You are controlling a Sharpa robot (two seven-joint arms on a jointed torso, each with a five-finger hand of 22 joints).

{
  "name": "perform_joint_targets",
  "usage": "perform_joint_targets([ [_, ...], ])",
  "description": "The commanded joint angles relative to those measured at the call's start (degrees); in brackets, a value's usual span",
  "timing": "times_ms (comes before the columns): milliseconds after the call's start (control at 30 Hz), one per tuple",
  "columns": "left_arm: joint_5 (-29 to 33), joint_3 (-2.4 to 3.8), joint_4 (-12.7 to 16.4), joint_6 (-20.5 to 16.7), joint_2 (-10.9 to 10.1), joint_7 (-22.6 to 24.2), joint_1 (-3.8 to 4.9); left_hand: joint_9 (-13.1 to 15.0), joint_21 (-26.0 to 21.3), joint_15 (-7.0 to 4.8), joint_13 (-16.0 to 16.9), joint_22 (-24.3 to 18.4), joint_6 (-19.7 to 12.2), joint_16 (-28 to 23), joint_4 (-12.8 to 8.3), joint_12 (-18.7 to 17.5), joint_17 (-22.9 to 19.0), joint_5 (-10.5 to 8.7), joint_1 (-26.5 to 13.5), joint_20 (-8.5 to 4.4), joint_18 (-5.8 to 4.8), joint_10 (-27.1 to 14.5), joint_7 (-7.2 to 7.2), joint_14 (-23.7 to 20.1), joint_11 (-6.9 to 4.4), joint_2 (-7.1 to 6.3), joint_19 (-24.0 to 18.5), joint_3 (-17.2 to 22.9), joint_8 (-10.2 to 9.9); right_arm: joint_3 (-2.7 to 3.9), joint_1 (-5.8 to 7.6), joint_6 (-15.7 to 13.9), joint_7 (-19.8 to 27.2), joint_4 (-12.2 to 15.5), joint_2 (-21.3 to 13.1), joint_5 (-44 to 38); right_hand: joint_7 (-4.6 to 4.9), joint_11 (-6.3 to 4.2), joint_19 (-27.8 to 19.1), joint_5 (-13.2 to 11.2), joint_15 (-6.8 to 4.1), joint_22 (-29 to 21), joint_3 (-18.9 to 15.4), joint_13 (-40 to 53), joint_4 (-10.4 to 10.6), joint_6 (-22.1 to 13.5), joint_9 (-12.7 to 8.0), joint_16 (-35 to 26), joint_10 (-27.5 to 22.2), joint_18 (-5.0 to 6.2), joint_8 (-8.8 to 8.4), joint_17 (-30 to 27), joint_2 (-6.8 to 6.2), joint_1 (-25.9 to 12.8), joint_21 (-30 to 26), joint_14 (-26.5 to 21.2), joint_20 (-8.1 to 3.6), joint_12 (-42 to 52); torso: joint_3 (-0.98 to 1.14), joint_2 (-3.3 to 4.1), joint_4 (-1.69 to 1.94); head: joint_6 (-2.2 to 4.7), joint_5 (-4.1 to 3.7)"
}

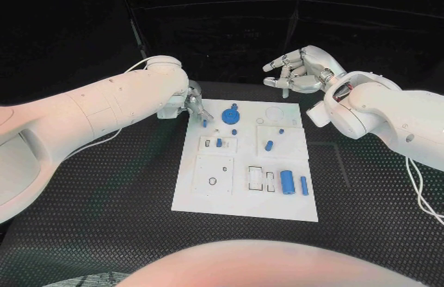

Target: Assemble the parts on the task board

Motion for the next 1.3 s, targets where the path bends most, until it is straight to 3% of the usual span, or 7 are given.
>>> perform_joint_targets([
  [33, -0.01, -0.03, -0.05, 1.18, 0.16, -0.35, 0.07, -0.13, -0.27, 0.44, 0.02, 0.05, 0.49, 0.18, -0.11, 0.25, 15.09, -0.18, 0.72, 0.37, 0.38, -0.29, 0.02, 5.94, -0.02, 0.05, 0.2, -0.4, -0.24, 0.04, 0.1, 0.39, 0.46, 0.03, 0.1, -0.09, -0.08, -0.03, -0.17, 0.37, -0.39, -0.03, 0.08, 0.09, 0.35, -0.42, -0.06, -0.13, -0.09, 1.1, 0.4, 0.06, 0.18, -0.56, -0.28, 0.45, -0.08, 0.03, 0.0, 0.0, -0.01, -0.22, 0.0],
  [467, 0.57, -0.23, -0.14, 1.32, 0.36, -0.37, 0.01, -1.04, -0.29, 0.4, -0.06, 0.2, 1.09, 0.18, -0.46, 0.32, 15.09, -0.09, 3.27, 0.33, 0.36, -0.07, -0.05, 5.94, -0.09, 1.6, 0.28, -0.81, -0.56, 0.04, 0.1, 0.45, 0.51, -0.07, 0.25, -0.09, -0.1, -0.05, -0.16, 0.41, -0.4, -0.04, 0.11, 0.15, 0.32, -0.4, -0.05, -0.12, -0.04, 1.11, 0.42, 0.1, 0.2, -0.51, -0.3, 0.47, -0.09, 0.09, -0.01, 0.0, -0.02, -0.29, -0.05],
  [933, 1.46, -0.34, -0.24, 1.72, 0.51, -0.37, -0.02, -1.21, -0.28, 0.41, -0.04, 0.25, 1.26, 0.18, -0.49, 0.37, 15.09, -0.1, 3.74, 0.33, 0.35, 0.0, -0.06, 5.94, -0.1, 1.99, 0.32, -0.89, -0.59, 0.04, 0.1, 0.52, 0.55, -0.18, 0.35, -0.09, -0.12, -0.07, -0.11, 0.48, -0.42, -0.03, 0.17, 0.23, 0.28, -0.37, -0.04, -0.12, 0.03, 1.11, 0.46, 0.13, 0.26, -0.42, -0.31, 0.49, -0.1, 0.19, 0.0, -0.04, -0.01, -0.33, -0.06],
  [1033, 1.76, -0.35, -0.25, 1.48, 0.5, -0.36, -0.03, -1.4, -0.28, 0.4, -0.08, 0.29, 1.39, 0.18, -0.58, 0.36, 15.09, -0.07, 4.39, 0.33, 0.35, 0.04, -0.09, 5.94, -0.12, 2.59, 0.33, -0.84, -0.65, 0.04, 0.1, 0.53, 0.56, -0.24, 0.37, -0.09, -0.12, -0.07, -0.11, 0.49, -0.42, -0.05, 0.19, 0.25, 0.28, -0.36, -0.04, -0.11, 0.05, 1.11, 0.47, 0.14, 0.3, -0.4, -0.32, 0.5, -0.1, 0.21, 0.01, -0.03, -0.01, -0.33, -0.07],
  [1200, 3.15, -0.36, -0.23, 0.93, 0.46, -0.34, -0.04, -1.88, -0.3, 0.12, -0.18, 0.4, 1.48, 0.18, -3.38, 0.29, 15.09, 0.11, 9.95, 0.15, 0.36, 0.09, -0.55, 5.94, -0.52, 5.17, 0.38, 1.73, -0.79, 0.04, 0.1, 0.53, 0.59, -0.3, 0.4, -0.09, -0.12, -0.07, -0.11, 0.5, -0.42, -0.05, 0.2, 0.25, 0.28, -0.36, -0.04, -0.11, 0.05, 1.11, 0.47, 0.14, 0.3, -0.4, -0.33, 0.5, -0.1, 0.22, -0.02, 0.01, -0.01, -0.48, -0.04],
  [1300, 4.3, -0.36, -0.19, 0.36, 0.41, -0.3, -0.06, -2.23, -0.32, -0.11, -0.38, 0.48, 1.07, 0.18, -6.61, 0.03, 15.09, -0.22, 14.85, -0.09, 0.35, -0.04, -0.77, 5.94, -0.78, 6.66, 0.4, 5.14, -1.03, 0.04, 0.1, 0.54, 0.6, -0.34, 0.41, -0.09, -0.12, -0.07, -0.11, 0.5, -0.42, -0.05, 0.2, 0.25, 0.28, -0.36, -0.04, -0.11, 0.05, 1.11, 0.47, 0.14, 0.3, -0.4, -0.33, 0.5, -0.1, 0.22, -0.02, 0.01, -0.01, -0.54, -0.12],
])
